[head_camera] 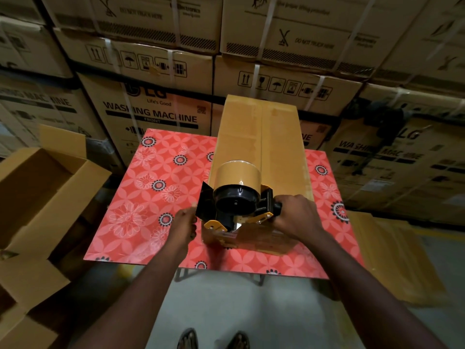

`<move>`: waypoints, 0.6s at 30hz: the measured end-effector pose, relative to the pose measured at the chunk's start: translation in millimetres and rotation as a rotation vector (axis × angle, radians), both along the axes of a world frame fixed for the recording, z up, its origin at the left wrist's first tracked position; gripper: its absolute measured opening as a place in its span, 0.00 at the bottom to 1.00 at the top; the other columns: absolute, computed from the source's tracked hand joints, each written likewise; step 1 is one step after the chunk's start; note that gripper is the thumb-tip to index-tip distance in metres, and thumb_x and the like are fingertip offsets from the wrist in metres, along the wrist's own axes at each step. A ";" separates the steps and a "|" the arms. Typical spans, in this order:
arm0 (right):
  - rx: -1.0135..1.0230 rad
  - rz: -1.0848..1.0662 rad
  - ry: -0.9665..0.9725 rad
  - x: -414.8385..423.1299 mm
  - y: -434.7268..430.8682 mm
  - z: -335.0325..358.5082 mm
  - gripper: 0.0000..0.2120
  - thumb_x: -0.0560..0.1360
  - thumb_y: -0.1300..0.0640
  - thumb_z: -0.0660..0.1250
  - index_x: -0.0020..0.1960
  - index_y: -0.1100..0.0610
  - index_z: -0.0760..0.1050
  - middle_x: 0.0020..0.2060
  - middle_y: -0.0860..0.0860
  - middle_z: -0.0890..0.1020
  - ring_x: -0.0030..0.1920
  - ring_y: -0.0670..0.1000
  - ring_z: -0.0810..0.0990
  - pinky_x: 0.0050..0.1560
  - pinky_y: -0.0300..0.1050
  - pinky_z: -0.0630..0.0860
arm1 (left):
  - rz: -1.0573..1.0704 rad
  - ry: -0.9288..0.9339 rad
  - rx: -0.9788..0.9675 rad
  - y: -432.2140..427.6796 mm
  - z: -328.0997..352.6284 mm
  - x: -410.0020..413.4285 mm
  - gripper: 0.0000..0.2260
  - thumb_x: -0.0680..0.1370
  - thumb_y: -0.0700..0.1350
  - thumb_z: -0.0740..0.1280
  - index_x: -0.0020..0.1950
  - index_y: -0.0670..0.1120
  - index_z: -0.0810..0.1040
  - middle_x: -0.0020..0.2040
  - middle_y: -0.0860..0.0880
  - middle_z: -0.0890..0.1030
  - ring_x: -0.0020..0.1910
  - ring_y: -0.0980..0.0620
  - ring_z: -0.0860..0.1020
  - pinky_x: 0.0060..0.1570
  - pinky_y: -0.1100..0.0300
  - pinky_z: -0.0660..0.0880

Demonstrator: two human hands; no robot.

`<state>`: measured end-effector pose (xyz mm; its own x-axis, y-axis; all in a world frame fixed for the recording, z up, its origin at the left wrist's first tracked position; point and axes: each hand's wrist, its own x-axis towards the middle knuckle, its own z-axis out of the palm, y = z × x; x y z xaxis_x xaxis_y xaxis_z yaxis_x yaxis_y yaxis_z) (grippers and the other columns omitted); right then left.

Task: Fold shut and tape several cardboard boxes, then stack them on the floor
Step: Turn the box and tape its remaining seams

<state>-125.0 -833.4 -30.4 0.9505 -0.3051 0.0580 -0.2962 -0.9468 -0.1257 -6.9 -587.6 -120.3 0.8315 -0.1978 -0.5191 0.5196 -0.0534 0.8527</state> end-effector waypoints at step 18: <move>0.008 0.018 0.010 -1.2 -1.3 1.7 0.13 0.70 0.42 0.71 0.40 0.52 0.77 0.32 0.49 0.81 0.36 0.56 0.80 0.34 0.46 0.74 | -0.112 -0.501 0.081 0.7 24.7 -8.4 0.05 0.80 0.44 0.68 0.55 0.48 0.78 0.51 0.53 0.83 0.48 0.56 0.80 0.44 0.62 0.72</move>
<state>-126.2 -834.7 -28.7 0.9565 -0.2881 0.0464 -0.2802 -0.9511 -0.1301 -15.3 -587.0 -95.6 0.9579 -0.2756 -0.0802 0.0363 -0.1610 0.9863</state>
